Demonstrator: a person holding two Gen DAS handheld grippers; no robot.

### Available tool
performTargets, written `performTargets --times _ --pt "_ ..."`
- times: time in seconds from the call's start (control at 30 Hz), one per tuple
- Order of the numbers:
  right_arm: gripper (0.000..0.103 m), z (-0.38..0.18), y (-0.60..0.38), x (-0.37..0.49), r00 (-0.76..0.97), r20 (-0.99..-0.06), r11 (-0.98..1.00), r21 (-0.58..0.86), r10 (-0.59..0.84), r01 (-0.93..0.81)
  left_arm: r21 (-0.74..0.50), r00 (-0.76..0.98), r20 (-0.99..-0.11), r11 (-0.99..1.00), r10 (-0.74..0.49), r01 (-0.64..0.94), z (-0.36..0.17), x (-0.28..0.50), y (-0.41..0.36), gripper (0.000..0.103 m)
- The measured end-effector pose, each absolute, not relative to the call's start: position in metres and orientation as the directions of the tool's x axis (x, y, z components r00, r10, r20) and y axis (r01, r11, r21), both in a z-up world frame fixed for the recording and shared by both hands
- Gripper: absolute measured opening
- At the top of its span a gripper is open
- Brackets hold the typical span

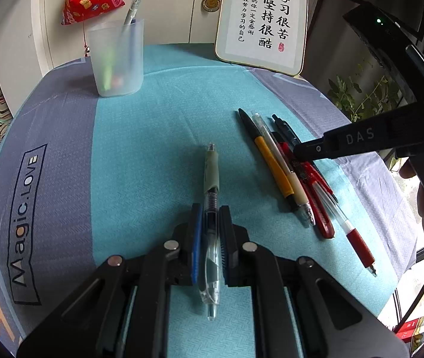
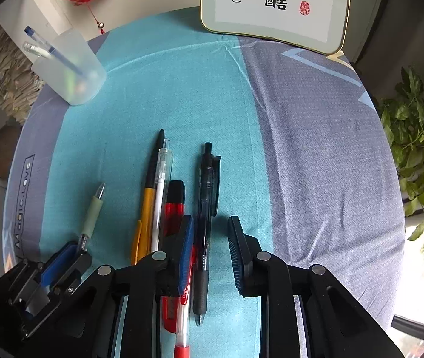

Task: Organize stationery
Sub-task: 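Lift the green-capped pen with the left tool while the right tool grasps the black pen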

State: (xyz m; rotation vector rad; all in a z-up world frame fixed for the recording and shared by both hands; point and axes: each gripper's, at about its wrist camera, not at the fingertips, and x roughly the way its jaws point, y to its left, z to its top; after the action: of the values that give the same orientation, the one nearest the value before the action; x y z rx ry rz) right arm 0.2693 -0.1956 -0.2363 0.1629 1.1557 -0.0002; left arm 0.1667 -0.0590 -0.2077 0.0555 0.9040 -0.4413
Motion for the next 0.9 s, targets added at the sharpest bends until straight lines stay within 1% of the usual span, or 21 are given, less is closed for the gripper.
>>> performTargets --times 0.07,0.27,0.4,0.5,0.63,0.73,0.83,0.9 --pt "0.011 -0.236 -0.191 0.268 0.405 -0.911 0.990 0.119 0.081 0.070 -0.135 0.536 -0.771 0.911 -0.344 0.390 -0.208 0.167 -0.059 0.009" --pt "0.011 -0.235 -0.186 0.268 0.438 -0.897 0.993 0.095 0.055 0.070 -0.134 0.528 -0.780 0.913 -0.336 0.384 -0.207 0.170 -0.061 0.009" --pt "0.011 -0.233 -0.199 0.260 0.471 -0.879 0.986 0.139 0.081 0.089 -0.143 0.520 -0.783 0.912 -0.343 0.386 -0.207 0.172 -0.059 0.009" --pt "0.011 -0.229 -0.205 0.253 0.504 -0.861 0.985 0.134 0.061 0.109 -0.132 0.530 -0.777 0.911 -0.340 0.390 -0.206 0.169 -0.057 0.009" --pt "0.011 -0.227 -0.216 0.242 0.535 -0.828 0.963 0.254 0.167 0.092 -0.173 0.531 -0.752 0.894 -0.390 0.412 -0.200 0.166 -0.053 0.009" --pt "0.011 -0.228 -0.216 0.240 0.551 -0.824 0.969 0.223 0.129 0.108 -0.185 0.524 -0.752 0.891 -0.400 0.415 -0.197 0.168 -0.051 0.009" --pt "0.011 -0.229 -0.221 0.235 0.549 -0.820 0.960 0.258 0.159 0.108 -0.176 0.499 -0.770 0.884 -0.397 0.433 -0.201 0.170 -0.056 0.009" --pt "0.011 -0.229 -0.222 0.232 0.553 -0.820 0.961 0.253 0.150 0.115 -0.184 0.487 -0.774 0.880 -0.404 0.437 -0.203 0.171 -0.060 0.010"
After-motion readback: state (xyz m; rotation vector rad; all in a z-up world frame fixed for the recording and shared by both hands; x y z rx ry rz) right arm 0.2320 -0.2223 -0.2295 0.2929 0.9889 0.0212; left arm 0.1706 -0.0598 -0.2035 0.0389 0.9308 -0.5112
